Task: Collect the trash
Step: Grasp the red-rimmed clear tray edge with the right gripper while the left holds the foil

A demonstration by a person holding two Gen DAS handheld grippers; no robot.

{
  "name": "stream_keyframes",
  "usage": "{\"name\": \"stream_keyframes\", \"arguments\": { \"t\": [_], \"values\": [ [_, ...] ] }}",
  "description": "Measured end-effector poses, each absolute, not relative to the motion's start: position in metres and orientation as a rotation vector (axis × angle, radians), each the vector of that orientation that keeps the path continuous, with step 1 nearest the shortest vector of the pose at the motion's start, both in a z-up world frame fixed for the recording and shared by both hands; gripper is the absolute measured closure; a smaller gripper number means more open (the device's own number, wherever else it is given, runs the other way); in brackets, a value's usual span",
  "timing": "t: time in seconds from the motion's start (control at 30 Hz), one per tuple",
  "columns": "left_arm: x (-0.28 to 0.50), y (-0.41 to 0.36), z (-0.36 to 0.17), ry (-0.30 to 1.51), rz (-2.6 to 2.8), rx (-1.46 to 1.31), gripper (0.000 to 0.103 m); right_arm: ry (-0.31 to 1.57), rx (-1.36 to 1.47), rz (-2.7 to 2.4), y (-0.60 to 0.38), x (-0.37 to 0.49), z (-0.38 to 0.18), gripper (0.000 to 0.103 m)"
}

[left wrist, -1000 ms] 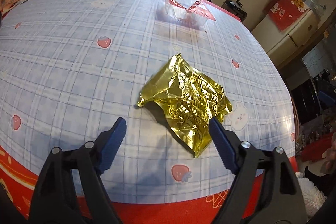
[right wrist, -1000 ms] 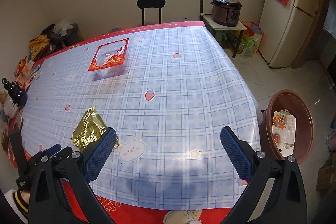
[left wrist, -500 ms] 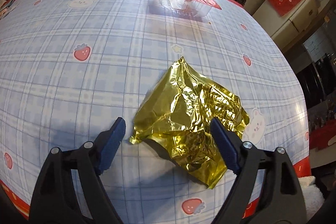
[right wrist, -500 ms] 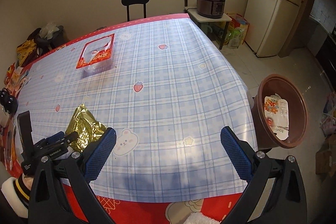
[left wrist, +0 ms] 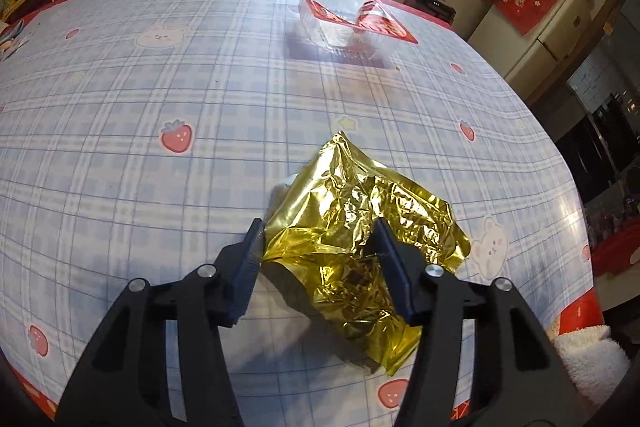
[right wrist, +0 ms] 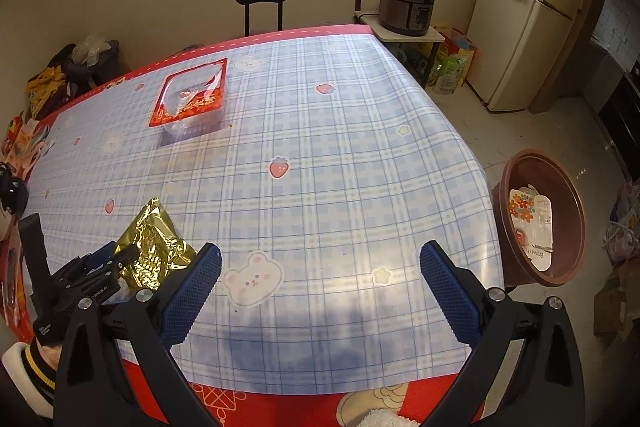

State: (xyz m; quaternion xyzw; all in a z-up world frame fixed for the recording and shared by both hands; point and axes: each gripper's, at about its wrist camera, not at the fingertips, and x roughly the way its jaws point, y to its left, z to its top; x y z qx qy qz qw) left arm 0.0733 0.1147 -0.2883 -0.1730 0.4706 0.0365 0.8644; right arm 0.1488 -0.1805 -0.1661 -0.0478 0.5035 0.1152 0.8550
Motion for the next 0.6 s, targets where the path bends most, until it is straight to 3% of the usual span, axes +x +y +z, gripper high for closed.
{"name": "stream_keyframes", "arguments": {
  "t": [0.3, 0.47, 0.6],
  "values": [
    [0.029, 0.193, -0.265, 0.876, 0.218, -0.504, 0.047, 1.017, -0.163, 0.380, -0.114, 0.180, -0.167, 0.005],
    [0.006, 0.236, -0.250, 0.814, 0.311, -0.536, 0.047, 0.947, -0.071, 0.478, -0.074, 0.228, -0.174, 0.005],
    [-0.005, 0.259, -0.243, 0.791, 0.361, -0.543, 0.047, 1.000, -0.032, 0.490, -0.037, 0.275, -0.198, 0.007]
  ]
}}
